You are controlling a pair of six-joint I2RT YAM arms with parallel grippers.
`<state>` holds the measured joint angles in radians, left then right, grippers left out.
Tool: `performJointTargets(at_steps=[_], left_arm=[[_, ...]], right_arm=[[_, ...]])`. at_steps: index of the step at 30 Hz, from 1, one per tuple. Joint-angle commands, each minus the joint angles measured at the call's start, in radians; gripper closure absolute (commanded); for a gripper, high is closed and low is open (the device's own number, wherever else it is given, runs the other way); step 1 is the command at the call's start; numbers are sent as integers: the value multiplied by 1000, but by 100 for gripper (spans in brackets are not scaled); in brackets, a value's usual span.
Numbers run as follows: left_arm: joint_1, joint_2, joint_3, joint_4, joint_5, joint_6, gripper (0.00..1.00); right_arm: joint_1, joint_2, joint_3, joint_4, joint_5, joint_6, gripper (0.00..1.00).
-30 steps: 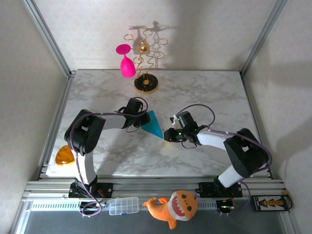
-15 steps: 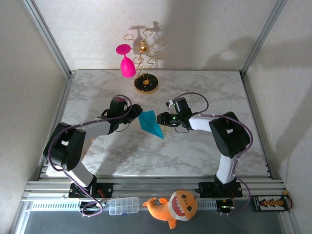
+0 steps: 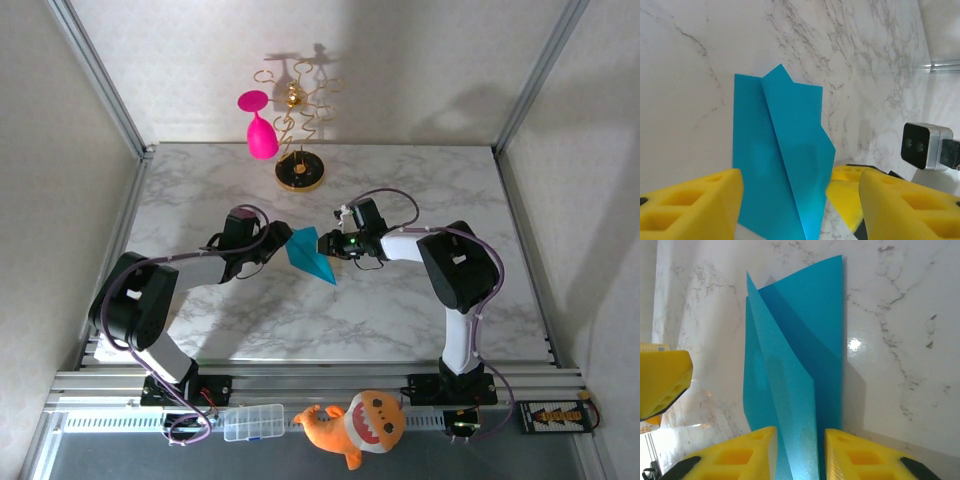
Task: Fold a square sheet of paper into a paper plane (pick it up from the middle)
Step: Pick up the paper from the center of the table.
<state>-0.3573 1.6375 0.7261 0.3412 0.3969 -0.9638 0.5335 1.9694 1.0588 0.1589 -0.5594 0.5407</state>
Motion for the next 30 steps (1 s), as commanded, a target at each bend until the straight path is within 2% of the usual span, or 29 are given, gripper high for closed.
performJointTargets(at_steps=[1, 5, 9, 14, 18, 23, 30], left_arm=[[6, -15, -14, 36, 14, -10, 36], [11, -34, -26, 57, 29, -9, 33], [29, -74, -50, 91, 56, -9, 26], [32, -125, -96, 193, 118, -21, 14], [16, -141, -141, 361, 190, -58, 6], [-28, -123, -125, 445, 240, -58, 6], [-59, -66, -82, 519, 295, -52, 20]], right_arm=[[-7, 19, 23, 1, -60, -18, 73], [-7, 19, 18, 32, -81, -6, 84], [-10, -12, -5, 101, -80, 25, 96], [-27, -106, -81, 253, -83, 112, 100], [-51, -173, -138, 394, -123, 235, 100], [-61, -220, -174, 502, -183, 361, 100], [-61, -227, -204, 632, -273, 512, 99]])
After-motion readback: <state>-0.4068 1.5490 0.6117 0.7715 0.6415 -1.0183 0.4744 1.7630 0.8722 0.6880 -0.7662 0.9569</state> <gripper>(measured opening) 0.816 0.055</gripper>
